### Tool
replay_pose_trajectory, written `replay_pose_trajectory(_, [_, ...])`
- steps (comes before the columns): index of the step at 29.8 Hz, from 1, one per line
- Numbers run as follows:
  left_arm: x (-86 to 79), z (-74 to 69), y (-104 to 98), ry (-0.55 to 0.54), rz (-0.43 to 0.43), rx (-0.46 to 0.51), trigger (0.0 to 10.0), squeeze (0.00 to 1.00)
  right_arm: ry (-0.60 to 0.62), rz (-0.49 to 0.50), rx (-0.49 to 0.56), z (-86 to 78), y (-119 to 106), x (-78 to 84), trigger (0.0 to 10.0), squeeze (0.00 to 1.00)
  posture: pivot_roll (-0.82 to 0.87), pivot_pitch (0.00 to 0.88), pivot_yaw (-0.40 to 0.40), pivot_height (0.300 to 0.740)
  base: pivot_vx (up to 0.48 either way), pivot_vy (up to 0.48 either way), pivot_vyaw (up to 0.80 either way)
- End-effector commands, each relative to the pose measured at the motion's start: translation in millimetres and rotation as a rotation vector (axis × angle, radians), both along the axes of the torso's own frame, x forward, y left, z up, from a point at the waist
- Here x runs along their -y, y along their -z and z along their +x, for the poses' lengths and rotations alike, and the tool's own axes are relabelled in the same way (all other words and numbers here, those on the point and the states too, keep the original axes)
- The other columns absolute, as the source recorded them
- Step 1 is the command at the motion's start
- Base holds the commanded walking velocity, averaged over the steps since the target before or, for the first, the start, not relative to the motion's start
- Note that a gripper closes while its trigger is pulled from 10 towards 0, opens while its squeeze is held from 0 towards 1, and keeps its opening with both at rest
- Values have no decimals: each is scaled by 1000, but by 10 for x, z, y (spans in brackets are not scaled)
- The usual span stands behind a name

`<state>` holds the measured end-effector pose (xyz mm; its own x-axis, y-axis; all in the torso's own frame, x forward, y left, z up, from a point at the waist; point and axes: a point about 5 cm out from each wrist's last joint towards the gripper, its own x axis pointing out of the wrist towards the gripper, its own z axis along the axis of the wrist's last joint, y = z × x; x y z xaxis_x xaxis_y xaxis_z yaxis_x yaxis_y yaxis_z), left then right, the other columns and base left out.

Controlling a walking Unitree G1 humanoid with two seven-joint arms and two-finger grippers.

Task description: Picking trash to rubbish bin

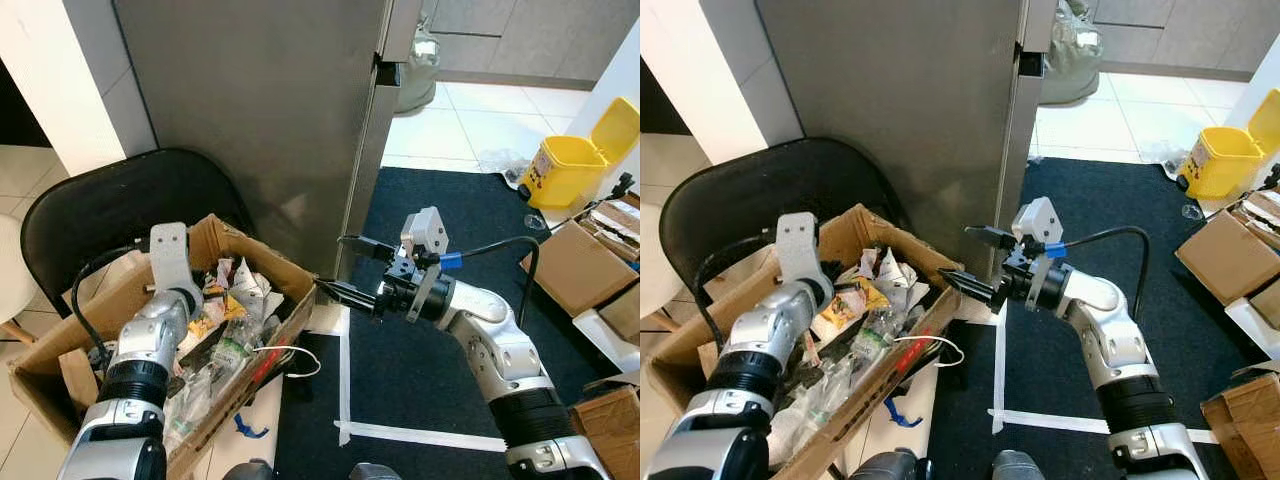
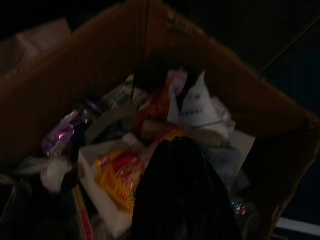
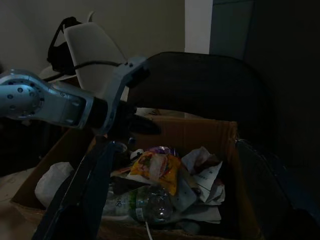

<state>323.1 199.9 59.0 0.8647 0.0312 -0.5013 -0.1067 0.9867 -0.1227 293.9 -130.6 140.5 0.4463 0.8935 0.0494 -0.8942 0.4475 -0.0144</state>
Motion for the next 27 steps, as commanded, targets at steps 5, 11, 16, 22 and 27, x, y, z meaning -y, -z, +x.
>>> replay_pose_trajectory(5, [-91, -4, -40, -27, 41, 2, 10000, 1000, -3, 14, -3, 1, -3, 24, 10000, 0, -55, 0, 12, 740, 0, 0, 0])
replay_pose_trajectory(11, [-101, 47, -143, -37, 65, 49, 10000, 1000, 2, 15, -4, 8, -6, 29, 10000, 0, -58, 0, 14, 740, 0, 0, 0])
replay_pose_trajectory(16, [-88, 88, -225, -37, 64, 107, 10000, 1000, 7, 17, -6, 11, -5, 32, 10000, 0, -58, 0, 15, 740, 0, 0, 0])
replay_pose_trajectory(22, [100, 189, -493, 51, 18, 299, 10000, 1000, 15, 20, -8, 16, -7, 35, 10000, 0, -62, 0, 19, 740, 0, 0, 0])
replay_pose_trajectory(27, [591, 147, -770, 339, -58, 506, 10000, 0, 68, 54, -14, 52, -20, 46, 10000, 0, -64, 0, 19, 740, 0, 0, 0])
